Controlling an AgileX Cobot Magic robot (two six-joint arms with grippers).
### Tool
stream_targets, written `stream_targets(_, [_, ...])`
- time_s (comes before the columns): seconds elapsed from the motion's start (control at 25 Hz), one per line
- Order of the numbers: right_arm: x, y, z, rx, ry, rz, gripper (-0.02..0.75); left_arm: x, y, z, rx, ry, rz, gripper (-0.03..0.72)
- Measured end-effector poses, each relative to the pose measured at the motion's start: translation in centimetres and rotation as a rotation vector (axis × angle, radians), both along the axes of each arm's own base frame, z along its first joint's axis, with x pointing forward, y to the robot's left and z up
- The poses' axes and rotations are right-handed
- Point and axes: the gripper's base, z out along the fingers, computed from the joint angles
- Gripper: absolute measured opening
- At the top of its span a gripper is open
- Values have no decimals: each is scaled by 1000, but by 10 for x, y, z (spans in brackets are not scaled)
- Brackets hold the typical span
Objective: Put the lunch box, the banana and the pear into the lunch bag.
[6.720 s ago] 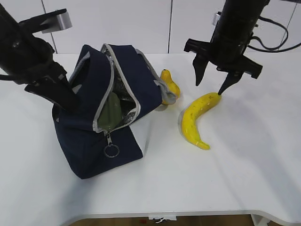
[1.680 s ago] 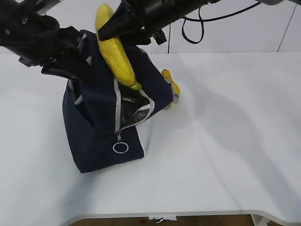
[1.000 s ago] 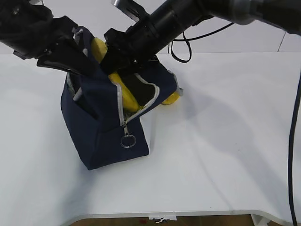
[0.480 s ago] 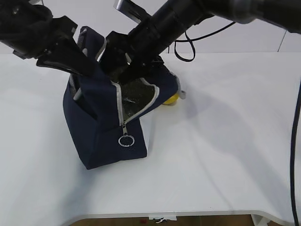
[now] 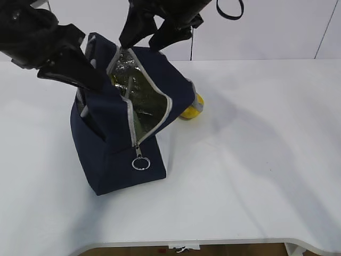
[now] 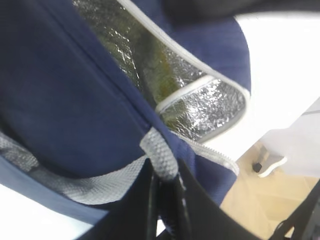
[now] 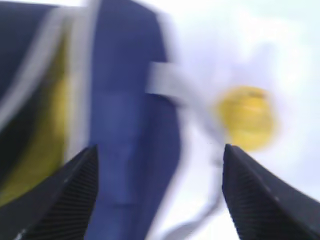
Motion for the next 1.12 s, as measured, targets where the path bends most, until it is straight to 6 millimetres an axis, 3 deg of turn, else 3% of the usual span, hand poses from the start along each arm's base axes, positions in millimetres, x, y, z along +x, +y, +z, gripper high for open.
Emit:
stream_targets(0.2, [3, -13, 0, -121, 9, -131, 579, -2, 0, -1, 7, 20, -17, 11])
stream_targets(0.4, [16, -43, -6, -319, -17, -337, 580, -5, 0, -2, 13, 44, -36, 11])
stream_targets(0.6, [29, -61, -13, -335, -21, -449, 580, -5, 0, -2, 13, 48, -37, 11])
stream_targets(1.12, [65, -52, -79, -305, -24, -500, 580, -7, 0, -2, 15, 67, -47, 11])
